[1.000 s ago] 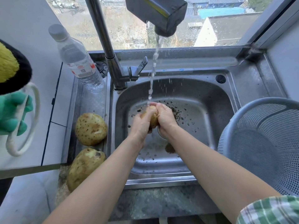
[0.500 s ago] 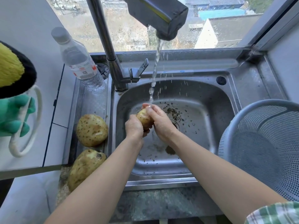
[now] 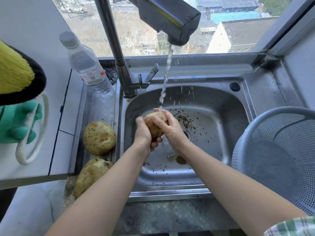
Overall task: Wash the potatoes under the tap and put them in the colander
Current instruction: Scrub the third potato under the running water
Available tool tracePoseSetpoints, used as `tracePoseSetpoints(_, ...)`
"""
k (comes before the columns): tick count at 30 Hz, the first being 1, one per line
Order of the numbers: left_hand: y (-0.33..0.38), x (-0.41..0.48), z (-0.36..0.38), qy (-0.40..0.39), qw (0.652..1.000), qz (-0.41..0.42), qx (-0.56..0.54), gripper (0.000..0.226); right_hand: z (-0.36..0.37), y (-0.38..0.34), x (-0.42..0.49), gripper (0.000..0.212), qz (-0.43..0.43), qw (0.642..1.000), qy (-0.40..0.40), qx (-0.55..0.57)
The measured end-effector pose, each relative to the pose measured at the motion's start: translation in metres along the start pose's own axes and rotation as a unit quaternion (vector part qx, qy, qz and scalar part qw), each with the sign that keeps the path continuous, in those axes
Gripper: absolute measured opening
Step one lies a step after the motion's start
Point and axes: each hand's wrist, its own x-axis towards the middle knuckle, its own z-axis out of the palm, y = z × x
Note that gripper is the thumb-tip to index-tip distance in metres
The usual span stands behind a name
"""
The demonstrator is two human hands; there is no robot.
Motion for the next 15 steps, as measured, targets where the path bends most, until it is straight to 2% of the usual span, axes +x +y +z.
tracePoseSetpoints(3, -0.006, 0.001, 0.0, 0.032, 0.998, 0.015, 0.045, 0.072, 0.003, -0.001, 0.008, 0.018, 0.029, 0.999, 0.041, 0.009)
tracePoseSetpoints(5, -0.011, 0.006, 0.004, 0.061, 0.991, 0.061, 0.101, 0.079, 0.004, -0.002, 0.016, 0.03, 0.08, 0.992, 0.099, 0.011)
tracePoseSetpoints(7, -0.016, 0.01, 0.004, 0.105, 0.968, 0.132, 0.184, 0.084, 0.003, -0.001, 0.023, 0.044, 0.126, 0.981, 0.145, 0.005)
tracePoseSetpoints(9, -0.018, 0.006, 0.005, 0.082, 0.952, 0.207, 0.211, 0.067, 0.0, -0.001, 0.025, 0.049, 0.166, 0.973, 0.159, 0.004)
tracePoseSetpoints(11, -0.015, -0.004, 0.008, -0.004, 0.952, 0.258, 0.163, 0.06, -0.002, -0.002, 0.021, 0.049, 0.202, 0.97, 0.134, 0.029)
tracePoseSetpoints(12, -0.014, -0.005, 0.008, -0.021, 0.953, 0.274, 0.131, 0.06, -0.003, -0.003, 0.017, 0.05, 0.213, 0.97, 0.11, 0.045)
tracePoseSetpoints(15, -0.006, 0.004, 0.013, 0.014, 0.959, 0.279, 0.041, 0.028, -0.003, -0.004, 0.005, 0.054, 0.218, 0.973, 0.048, 0.057)
